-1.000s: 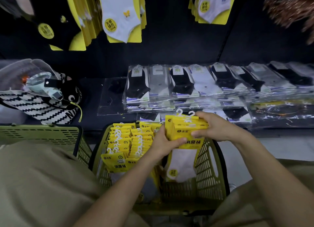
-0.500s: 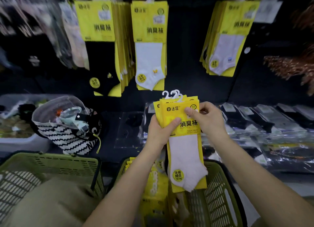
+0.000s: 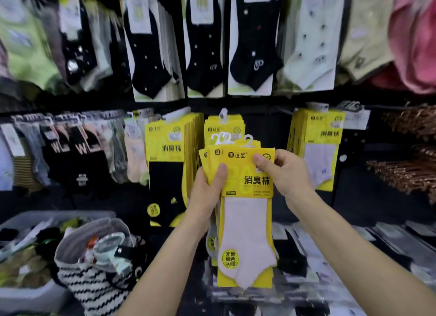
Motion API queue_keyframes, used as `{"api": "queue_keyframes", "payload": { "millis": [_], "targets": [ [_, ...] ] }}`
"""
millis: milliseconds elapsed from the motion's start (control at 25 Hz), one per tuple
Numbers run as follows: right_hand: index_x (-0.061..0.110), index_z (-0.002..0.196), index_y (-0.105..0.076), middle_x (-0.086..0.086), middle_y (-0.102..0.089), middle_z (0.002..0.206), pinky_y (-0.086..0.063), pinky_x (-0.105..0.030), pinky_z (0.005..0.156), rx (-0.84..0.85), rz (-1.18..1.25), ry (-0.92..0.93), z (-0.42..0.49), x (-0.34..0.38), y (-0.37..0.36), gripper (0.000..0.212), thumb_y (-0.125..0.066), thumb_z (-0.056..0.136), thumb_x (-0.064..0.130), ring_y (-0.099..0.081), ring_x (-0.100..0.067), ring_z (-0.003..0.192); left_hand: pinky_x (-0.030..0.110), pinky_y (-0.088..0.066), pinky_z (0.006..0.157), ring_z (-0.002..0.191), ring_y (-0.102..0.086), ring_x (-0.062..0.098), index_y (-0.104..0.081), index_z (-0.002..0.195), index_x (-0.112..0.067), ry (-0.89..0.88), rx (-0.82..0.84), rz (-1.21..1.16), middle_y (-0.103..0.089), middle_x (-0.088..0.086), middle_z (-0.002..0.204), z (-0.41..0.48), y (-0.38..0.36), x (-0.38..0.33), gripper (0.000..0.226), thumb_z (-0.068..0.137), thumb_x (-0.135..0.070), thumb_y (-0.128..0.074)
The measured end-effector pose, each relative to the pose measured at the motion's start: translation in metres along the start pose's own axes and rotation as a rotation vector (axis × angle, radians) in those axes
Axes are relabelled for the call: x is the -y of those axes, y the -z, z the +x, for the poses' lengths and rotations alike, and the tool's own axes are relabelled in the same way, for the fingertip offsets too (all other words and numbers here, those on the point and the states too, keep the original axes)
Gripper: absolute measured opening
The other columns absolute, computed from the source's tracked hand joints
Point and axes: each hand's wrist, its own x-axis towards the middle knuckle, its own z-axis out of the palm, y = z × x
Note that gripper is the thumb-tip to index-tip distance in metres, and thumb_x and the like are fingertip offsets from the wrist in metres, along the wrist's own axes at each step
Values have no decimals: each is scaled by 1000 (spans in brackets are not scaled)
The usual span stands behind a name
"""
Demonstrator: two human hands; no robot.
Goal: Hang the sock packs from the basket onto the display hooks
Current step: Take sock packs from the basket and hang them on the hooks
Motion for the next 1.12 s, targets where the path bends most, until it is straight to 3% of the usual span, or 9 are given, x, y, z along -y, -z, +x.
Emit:
{"api": "queue_keyframes", "payload": {
  "millis": [160, 280, 400, 480, 560, 680, 880, 1000, 1120],
  "targets": [
    [20, 66, -66, 7, -69, 63, -50, -18, 50, 45, 15, 59, 16, 14, -16, 16, -71, 80, 26, -64, -3, 57, 29, -57, 78, 96, -68, 11, -57, 112, -29, -57, 0, -54, -70, -7, 108, 21, 13, -13, 53, 67, -56, -62],
    [20, 70, -64, 8, -68, 65, -47, -14, 50, 92, -27, 67, 22, 20, -28, 18, -64, 86, 27, -64, -3, 58, 36, -55, 83, 98, -66, 15, -57, 104, -31, -45, -153, -39, -68, -6, 108, 27, 21, -10, 29, 80, -47, -61],
    [21, 71, -57, 10, -59, 66, -40, -9, 47, -52, -104, 98, 34, 24, -34, 23, -55, 92, 30, -55, -2, 59, 29, -50, 81, 97, -62, 9, -56, 92, -32, -156, -331, 89, -65, -10, 104, 36, 39, -19, 12, 85, -41, -61],
    [17, 74, -56, 6, -59, 71, -43, -17, 52, -101, -136, 72, 45, 26, -36, 24, -52, 94, 31, -56, -6, 65, 20, -47, 75, 97, -62, 7, -56, 91, -32, -258, -379, 149, -64, -16, 99, 40, 57, -32, 8, 86, -37, -60],
    [11, 81, -58, -2, -62, 81, -51, -33, 66, -112, -193, 28, 57, 23, -42, 25, -51, 94, 32, -61, -17, 77, 7, -46, 64, 93, -63, -2, -56, 92, -37, -323, -396, 180, -65, -20, 92, 41, 72, -45, 6, 88, -33, -59],
    [4, 92, -59, -11, -65, 94, -52, -45, 81, -126, -297, 21, 71, 20, -55, 30, -51, 93, 33, -61, -26, 89, 3, -44, 57, 80, -60, -15, -55, 89, -39, -334, -419, 200, -64, -22, 88, 41, 85, -54, 8, 89, -33, -60],
    [8, 84, -54, -6, -58, 84, -41, -30, 60, -93, -386, 9, 79, 13, -76, 30, -53, 92, 37, -56, -22, 79, -4, -39, 59, 76, -53, -27, -53, 90, -42, -349, -379, 244, -62, -30, 82, 40, 83, -51, 16, 89, -27, -59],
    [8, 91, -57, -7, -62, 91, -47, -34, 68, -88, -379, -32, 75, 7, -74, 32, -57, 89, 41, -60, -24, 86, 5, -45, 64, 82, -57, -18, -59, 100, -26, -306, -357, 265, -63, -22, 89, 43, 76, -44, 15, 87, -33, -60],
    [18, 104, -52, 2, -55, 95, -48, -36, 77, -236, -469, 124, 61, 6, -61, 35, -62, 83, 45, -55, -15, 91, 11, -45, 67, 79, -57, -16, -53, 86, -31, -265, -337, 270, -62, -20, 88, 43, 67, -40, 11, 85, -38, -61]
  ]
}}
